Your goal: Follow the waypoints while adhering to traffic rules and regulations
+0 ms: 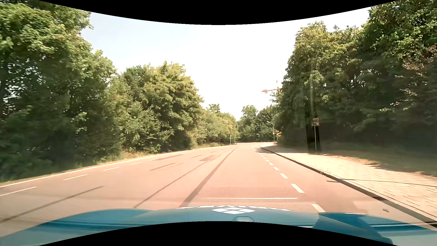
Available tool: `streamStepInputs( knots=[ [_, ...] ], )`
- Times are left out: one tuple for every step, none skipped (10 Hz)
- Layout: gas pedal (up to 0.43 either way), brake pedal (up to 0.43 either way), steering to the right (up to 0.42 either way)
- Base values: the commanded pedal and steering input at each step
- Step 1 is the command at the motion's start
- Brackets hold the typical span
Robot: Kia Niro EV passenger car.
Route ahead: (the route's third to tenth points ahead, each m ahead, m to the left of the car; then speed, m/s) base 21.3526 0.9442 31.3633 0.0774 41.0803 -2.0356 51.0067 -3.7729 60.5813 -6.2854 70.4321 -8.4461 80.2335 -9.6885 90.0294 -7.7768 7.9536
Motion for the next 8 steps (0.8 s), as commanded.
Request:
streamStepInputs(
  knots=[
    [0.177,0.0,0.071],
    [0.177,0.0,0.062],
    [0.177,0.0,0.053],
    [0.177,0.0,0.039],
    [0.169,0.0,0.03],
    [0.169,0.0,0.024],
    [0.169,0.0,0.022],
    [0.118,0.0,0.019]
  ],
)
